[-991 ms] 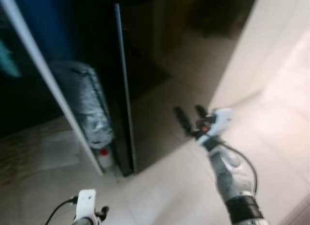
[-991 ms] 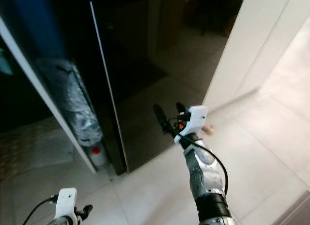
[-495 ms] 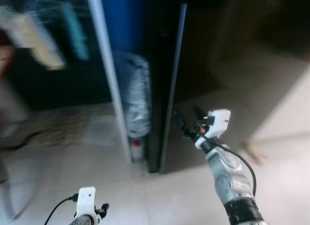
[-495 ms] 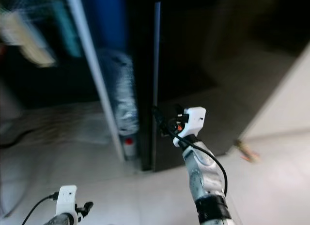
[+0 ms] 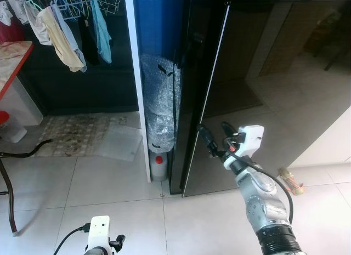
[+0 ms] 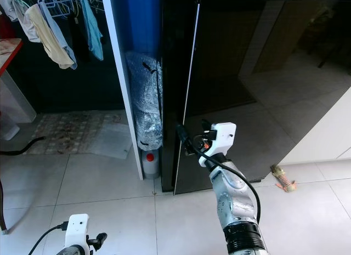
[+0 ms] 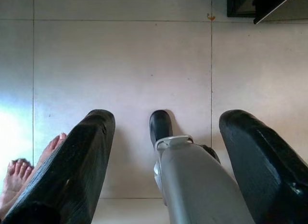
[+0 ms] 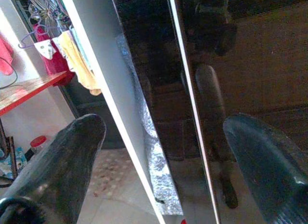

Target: Restocking fridge

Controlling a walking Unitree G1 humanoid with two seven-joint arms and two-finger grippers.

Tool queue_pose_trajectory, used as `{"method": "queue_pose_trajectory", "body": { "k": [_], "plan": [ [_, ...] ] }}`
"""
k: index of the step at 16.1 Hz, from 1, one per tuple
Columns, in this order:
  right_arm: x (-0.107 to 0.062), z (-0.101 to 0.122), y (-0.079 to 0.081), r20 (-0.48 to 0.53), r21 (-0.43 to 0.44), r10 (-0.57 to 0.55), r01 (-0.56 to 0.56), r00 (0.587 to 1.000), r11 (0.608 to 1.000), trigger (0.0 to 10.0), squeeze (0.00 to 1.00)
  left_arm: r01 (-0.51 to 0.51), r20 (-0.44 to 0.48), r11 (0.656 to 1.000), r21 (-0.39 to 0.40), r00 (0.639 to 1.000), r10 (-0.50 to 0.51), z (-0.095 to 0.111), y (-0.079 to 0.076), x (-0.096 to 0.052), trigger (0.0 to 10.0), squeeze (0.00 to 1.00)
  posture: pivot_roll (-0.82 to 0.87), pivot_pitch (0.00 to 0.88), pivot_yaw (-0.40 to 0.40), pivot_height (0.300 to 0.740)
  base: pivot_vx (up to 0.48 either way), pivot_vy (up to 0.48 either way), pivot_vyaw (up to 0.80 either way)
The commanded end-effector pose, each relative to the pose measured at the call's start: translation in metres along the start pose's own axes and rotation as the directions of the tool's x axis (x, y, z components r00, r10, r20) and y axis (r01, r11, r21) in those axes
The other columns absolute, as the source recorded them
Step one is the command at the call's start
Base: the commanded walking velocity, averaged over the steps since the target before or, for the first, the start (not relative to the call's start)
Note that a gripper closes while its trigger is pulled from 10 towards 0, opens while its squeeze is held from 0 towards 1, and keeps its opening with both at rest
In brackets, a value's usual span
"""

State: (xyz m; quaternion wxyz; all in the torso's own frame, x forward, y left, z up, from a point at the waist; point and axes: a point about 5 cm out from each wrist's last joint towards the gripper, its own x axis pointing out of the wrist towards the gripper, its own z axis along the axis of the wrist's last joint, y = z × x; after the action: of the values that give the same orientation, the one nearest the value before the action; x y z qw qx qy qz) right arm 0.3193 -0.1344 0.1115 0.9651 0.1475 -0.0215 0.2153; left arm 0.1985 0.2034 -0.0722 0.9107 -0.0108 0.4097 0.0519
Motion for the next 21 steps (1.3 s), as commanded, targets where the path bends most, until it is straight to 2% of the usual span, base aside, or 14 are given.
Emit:
{"method": "queue_pose_trajectory", "body": {
  "k": [1,12,21],
  "plan": [
    [0.0003,0.0012,0.0008,-0.002,-0.005,0.001,-0.001,1.000,1.000,10.0,0.00,-0.005,-0.018,1.000,-0.003,1.000,0.005,-0.0034,0.0000,-0.0005,10.0,0.00,-0.11,0.091,-0.045,0.722,0.285,0.000,0.00],
    [0.0007,-0.0028,0.0031,-0.018,-0.016,0.006,-0.006,1.000,1.000,10.0,0.00,0.001,-0.014,1.000,-0.015,1.000,-0.001,-0.0032,-0.0001,-0.0005,10.0,0.00,-0.11,0.090,-0.042,0.722,0.306,0.000,0.00],
    [-0.0004,-0.0038,0.0023,-0.026,-0.026,0.006,-0.007,1.000,1.000,10.0,0.00,-0.001,-0.011,1.000,-0.008,1.000,0.001,-0.0031,-0.0001,-0.0006,10.0,0.00,-0.11,0.082,-0.044,0.722,0.000,0.000,0.00]
  ]
}}
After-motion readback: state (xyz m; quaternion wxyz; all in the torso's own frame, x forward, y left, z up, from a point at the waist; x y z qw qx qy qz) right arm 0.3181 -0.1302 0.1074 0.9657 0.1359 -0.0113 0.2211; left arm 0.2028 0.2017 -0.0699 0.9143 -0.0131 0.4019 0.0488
